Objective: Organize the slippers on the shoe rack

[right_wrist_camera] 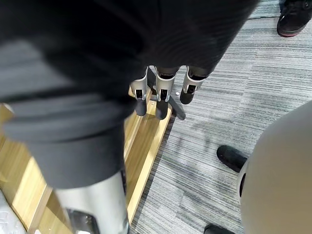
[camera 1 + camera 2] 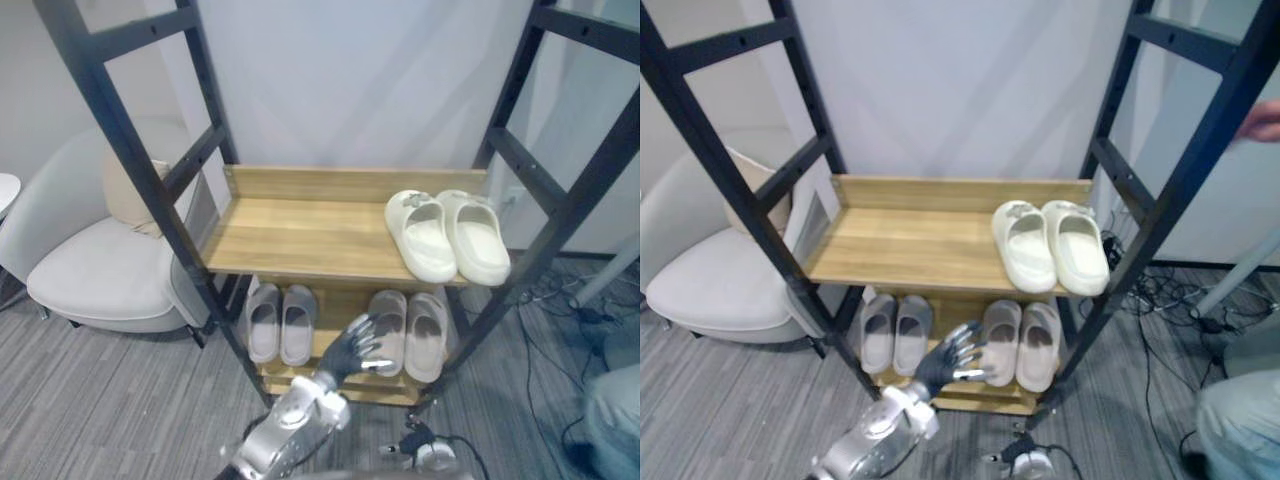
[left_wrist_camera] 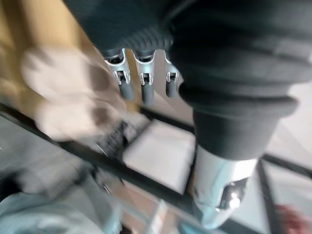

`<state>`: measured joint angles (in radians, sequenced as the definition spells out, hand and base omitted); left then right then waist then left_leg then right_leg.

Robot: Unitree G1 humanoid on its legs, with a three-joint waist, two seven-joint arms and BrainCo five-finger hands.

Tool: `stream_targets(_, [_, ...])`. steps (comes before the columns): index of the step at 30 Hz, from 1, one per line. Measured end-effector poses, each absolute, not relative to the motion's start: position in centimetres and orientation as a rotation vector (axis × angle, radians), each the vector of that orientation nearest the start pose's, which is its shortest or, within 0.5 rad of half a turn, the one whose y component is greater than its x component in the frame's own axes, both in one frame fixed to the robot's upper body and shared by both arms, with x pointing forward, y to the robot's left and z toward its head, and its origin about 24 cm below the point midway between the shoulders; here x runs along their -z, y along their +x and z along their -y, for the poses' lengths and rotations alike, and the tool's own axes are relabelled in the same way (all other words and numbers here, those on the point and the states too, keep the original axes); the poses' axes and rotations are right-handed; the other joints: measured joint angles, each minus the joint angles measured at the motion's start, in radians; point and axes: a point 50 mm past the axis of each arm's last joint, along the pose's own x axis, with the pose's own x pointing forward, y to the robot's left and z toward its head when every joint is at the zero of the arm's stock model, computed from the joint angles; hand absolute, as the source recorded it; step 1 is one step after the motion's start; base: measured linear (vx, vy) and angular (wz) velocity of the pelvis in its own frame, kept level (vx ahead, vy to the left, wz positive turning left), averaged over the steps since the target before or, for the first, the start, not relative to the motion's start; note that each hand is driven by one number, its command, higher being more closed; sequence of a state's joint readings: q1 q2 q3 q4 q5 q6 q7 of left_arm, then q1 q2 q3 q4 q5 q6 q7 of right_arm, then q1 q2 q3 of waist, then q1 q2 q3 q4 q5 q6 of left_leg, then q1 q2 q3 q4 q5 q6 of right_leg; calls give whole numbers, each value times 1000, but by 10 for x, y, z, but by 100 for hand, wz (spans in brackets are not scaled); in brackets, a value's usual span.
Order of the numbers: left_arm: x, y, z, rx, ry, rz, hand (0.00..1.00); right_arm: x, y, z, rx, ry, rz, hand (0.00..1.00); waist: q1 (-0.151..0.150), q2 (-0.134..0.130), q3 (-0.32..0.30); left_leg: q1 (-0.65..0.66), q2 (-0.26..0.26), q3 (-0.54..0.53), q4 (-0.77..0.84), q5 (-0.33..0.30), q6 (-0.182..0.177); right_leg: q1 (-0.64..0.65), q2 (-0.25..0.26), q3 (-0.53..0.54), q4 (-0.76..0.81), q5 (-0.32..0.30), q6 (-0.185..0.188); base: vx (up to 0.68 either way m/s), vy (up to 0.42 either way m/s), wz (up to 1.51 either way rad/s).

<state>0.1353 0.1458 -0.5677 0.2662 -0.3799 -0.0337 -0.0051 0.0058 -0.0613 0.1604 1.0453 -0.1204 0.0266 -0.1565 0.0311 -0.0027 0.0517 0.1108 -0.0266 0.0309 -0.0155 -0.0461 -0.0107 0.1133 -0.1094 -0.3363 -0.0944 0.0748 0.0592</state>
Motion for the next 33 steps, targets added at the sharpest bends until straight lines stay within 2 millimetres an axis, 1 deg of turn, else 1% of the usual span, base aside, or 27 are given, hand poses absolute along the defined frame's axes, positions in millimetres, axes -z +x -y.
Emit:
stream_targets(2, [81, 165, -85, 359, -124, -590, 0, 157, 122, 160, -34, -329, -1049, 0, 6, -8, -1, 2, 6, 0, 0, -3, -5, 2, 5, 0, -1, -4, -5, 15, 1, 0])
stream_targets(3, [84, 164, -87, 350, -114, -603, 0, 157, 122, 160, -34, -328, -1048, 0, 6, -8, -1, 2, 7, 0, 0, -4, -6, 2, 6, 0, -1, -4, -5, 39, 7, -1])
stream_targets(4, [98, 157, -100, 303, -74, -665, 0, 157, 121, 160, -33, -326, -1046, 0, 6, -9, -1, 7, 9, 0, 0, -6, -9, 4, 8, 0, 0, -7, -7, 44, 9, -2])
stream_targets(7, [111, 151, -114, 249, -3, -722, 0, 157, 121, 160, -33, -324, -1040, 0, 6, -11, 2, 14, 12, 0, -1, -7, -9, 12, 12, 0, 0, -11, -7, 34, 7, 0])
stream_targets(9, [118, 144, -124, 215, 50, -758, 0, 157, 122, 158, -34, -318, -1035, 0, 6, -18, 5, 15, 16, 0, -1, -7, -9, 13, 15, 1, 0, -15, -8, 0, 0, 0])
stream_targets(11, [122, 141, -127, 196, 76, -778, 0, 157, 122, 159, -13, -299, -1036, 0, 6, -22, 9, 19, 18, 0, -1, -7, -9, 11, 18, 3, 1, -16, -8, 52, 10, -2])
stream_targets(13, [124, 138, -127, 196, 82, -792, 0, 157, 122, 159, -5, -291, -1037, 0, 6, -23, 12, 23, 18, 0, -1, -7, -9, 13, 18, 8, 1, -16, -8, 40, 16, -6])
stream_targets(14, [128, 133, -127, 195, 89, -817, 0, 157, 122, 159, -6, -290, -1037, 0, 7, -24, 13, 30, 18, 4, -2, -9, -10, 16, 19, 13, 1, -17, -8, 23, 28, -9])
stream_targets(19, [133, 130, -130, 152, 102, -839, 0, 156, 123, 158, -6, -288, -1035, 0, 7, -27, 15, 30, 17, 11, -2, -11, -8, 14, 19, 19, 1, -18, -6, 13, 29, -5])
stream_targets(28, [143, 126, -143, 61, 154, -891, 0, 156, 123, 162, 30, -266, -1030, 0, 7, -17, 24, 31, 18, 16, -2, -13, -9, 13, 19, 25, 1, -19, -5, 0, 9, -1])
stream_targets(33, [145, 127, -145, 37, 154, -903, 0, 156, 124, 162, 31, -265, -1028, 0, 7, -12, 28, 32, 19, 17, -2, -14, -10, 13, 20, 28, 1, -19, -6, 0, 0, 0])
